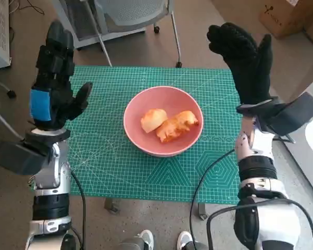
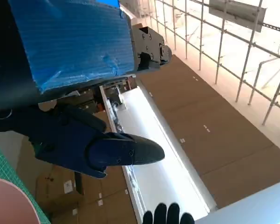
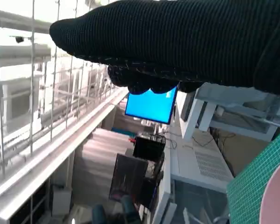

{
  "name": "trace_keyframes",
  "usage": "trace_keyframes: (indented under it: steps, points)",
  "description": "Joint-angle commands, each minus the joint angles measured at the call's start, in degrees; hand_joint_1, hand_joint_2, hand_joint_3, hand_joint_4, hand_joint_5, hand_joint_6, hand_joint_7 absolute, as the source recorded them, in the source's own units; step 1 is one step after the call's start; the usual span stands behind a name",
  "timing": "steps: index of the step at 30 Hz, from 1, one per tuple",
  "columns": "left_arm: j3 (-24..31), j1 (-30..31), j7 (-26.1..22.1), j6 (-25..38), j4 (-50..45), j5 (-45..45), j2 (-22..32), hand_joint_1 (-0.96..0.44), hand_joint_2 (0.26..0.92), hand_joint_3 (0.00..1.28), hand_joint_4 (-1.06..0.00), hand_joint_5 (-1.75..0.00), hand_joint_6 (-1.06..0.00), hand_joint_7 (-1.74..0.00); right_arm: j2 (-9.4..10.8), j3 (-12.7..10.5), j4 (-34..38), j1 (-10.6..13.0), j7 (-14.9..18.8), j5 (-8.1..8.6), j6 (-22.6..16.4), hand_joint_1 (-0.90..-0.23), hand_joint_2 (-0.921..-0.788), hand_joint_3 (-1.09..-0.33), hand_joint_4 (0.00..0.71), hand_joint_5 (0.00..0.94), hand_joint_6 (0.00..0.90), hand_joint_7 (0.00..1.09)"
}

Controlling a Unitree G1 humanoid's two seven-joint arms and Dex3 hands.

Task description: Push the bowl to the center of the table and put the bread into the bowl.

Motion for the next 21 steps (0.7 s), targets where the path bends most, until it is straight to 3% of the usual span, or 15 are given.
trace_keyframes:
  steps: [1,21]
  points:
    - [0.1,1.6,-1.4,2.3,-2.2,-2.1,0.1,-0.76,0.921,0.42,-0.06,-0.01,-0.13,-0.02,0.2,0.6,0.0,0.5,-0.9,-0.73,-0.2,-0.683,-0.921,-0.674,0.212,0.001,0.355,0.01]
    - [-1.5,3.3,-3.4,5.5,-4.8,-1.8,-0.2,-0.73,0.921,0.43,-0.06,-0.01,-0.11,-0.01,-0.9,1.7,-0.8,1.4,-0.2,-0.46,0.5,-0.685,-0.921,-0.672,0.229,0.005,0.343,0.00]
